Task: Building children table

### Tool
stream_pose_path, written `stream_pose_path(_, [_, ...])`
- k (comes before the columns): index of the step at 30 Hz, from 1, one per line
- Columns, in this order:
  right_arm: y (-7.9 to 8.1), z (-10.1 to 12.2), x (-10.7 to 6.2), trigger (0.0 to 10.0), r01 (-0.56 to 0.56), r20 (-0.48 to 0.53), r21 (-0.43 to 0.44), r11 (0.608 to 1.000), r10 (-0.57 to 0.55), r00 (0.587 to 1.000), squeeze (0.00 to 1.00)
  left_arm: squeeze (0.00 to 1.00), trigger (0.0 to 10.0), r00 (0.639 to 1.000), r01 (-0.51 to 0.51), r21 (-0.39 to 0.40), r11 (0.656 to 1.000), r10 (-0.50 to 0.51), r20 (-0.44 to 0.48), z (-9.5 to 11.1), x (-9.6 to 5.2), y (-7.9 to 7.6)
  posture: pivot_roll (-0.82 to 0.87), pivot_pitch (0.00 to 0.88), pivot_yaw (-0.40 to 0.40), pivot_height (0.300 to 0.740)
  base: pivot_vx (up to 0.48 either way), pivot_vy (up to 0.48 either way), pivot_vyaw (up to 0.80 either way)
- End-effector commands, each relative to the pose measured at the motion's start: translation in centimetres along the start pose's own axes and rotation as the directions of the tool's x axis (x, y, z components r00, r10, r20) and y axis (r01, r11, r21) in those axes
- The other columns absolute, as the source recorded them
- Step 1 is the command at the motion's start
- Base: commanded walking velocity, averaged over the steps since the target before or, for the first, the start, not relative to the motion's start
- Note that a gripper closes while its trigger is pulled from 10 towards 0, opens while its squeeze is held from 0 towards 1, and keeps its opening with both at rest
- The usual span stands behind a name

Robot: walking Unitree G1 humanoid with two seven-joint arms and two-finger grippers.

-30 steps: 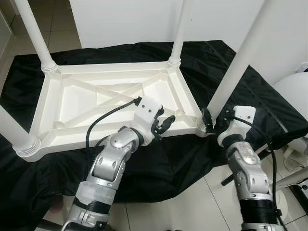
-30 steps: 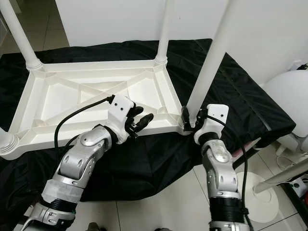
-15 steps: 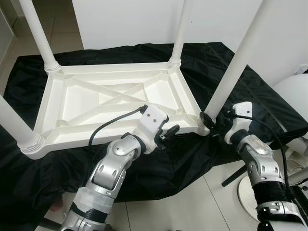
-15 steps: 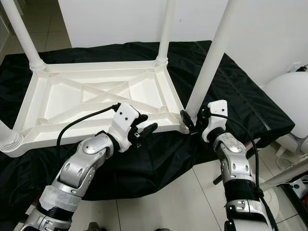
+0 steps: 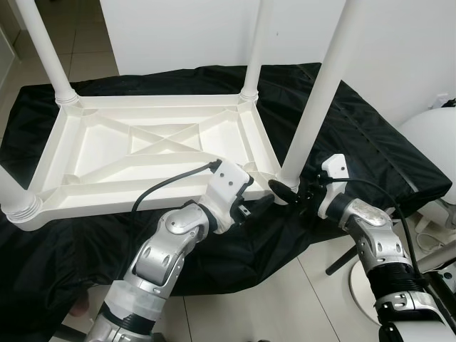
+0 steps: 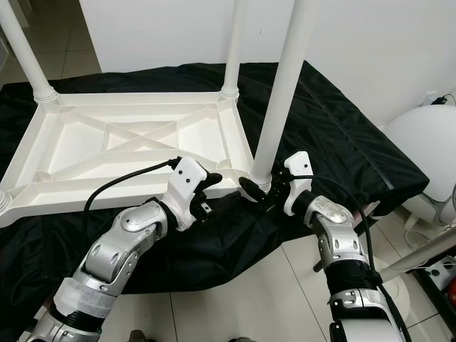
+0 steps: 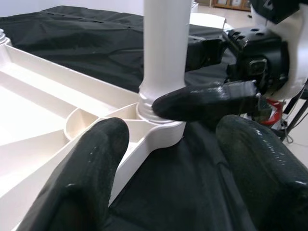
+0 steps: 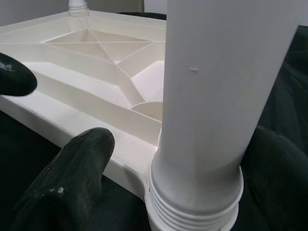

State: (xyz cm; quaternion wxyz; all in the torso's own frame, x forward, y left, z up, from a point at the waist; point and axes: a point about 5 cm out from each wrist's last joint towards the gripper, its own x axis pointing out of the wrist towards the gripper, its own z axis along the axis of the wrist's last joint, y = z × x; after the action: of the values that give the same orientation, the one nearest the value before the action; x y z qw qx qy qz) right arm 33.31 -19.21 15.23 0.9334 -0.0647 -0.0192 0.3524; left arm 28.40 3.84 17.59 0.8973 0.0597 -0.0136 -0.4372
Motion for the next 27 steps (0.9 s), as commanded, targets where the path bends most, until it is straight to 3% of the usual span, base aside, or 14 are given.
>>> stream_pose_path(1, [-0.5,-0.1,-0.3,10.0,-0.005,-0.009,-0.005,1.000,0.004,1.000,0.00,0.00,10.0,0.992,0.126,0.010,0.992,-0.126,-0.011,-0.1,-0.1,-0.9,-0.04,0.049,-0.032,0.740,0.000,0.000,0.00])
stream_pose_path(5, [-1.2,0.2,-0.7,10.0,-0.027,-0.026,-0.038,0.999,0.026,0.999,0.00,0.00,10.0,0.986,0.168,0.022,0.986,-0.167,-0.025,-0.2,-0.5,-1.0,-0.05,0.049,-0.028,0.740,0.000,0.000,0.00])
stream_pose_path(10, [-1.6,0.6,0.2,10.0,-0.038,-0.036,-0.072,0.997,0.036,0.999,0.00,0.00,10.0,0.978,0.204,0.033,0.978,-0.202,-0.043,-0.3,-1.0,-0.8,-0.05,0.044,-0.026,0.740,0.000,0.000,0.00])
stream_pose_path(19, [-0.6,0.3,2.7,10.0,-0.061,-0.042,-0.088,0.994,0.057,0.998,0.00,0.00,10.0,0.982,0.187,0.039,0.981,-0.186,-0.041,0.0,-0.8,-1.0,-0.03,0.036,-0.029,0.740,0.000,0.000,0.00])
stream_pose_path(20, [-0.4,0.1,2.8,4.9,-0.065,-0.047,-0.083,0.994,0.061,0.997,0.00,0.00,10.0,0.983,0.179,0.052,0.983,-0.177,-0.043,0.0,-0.8,-1.0,-0.03,0.035,-0.031,0.740,0.000,0.000,0.00])
stream_pose_path(21, [-0.3,-0.1,2.9,4.0,-0.069,-0.052,-0.078,0.995,0.065,0.997,0.00,0.00,10.0,0.984,0.175,0.052,0.983,-0.173,-0.041,0.0,-0.8,-1.1,-0.02,0.035,-0.032,0.740,0.000,0.000,0.00])
stream_pose_path(23, [-0.2,-0.2,3.0,4.0,-0.071,-0.054,-0.075,0.995,0.067,0.996,0.00,0.00,10.0,0.984,0.174,0.049,0.983,-0.172,-0.041,0.0,-0.7,-1.1,-0.02,0.035,-0.034,0.740,0.000,0.000,0.00])
stream_pose_path(24, [-0.2,-0.3,3.0,0.0,-0.077,-0.058,-0.067,0.995,0.073,0.996,0.00,0.00,10.0,0.984,0.174,0.049,0.984,-0.172,-0.041,0.0,-0.8,-1.1,-0.02,0.035,-0.034,0.740,0.000,0.000,0.00])
stream_pose_path(27, [-0.1,-0.7,2.8,0.0,-0.081,-0.066,-0.060,0.995,0.077,0.995,0.00,0.00,10.0,0.986,0.161,0.052,0.986,-0.159,-0.039,0.0,-0.8,-1.0,-0.02,0.034,-0.040,0.740,0.000,0.000,0.00])
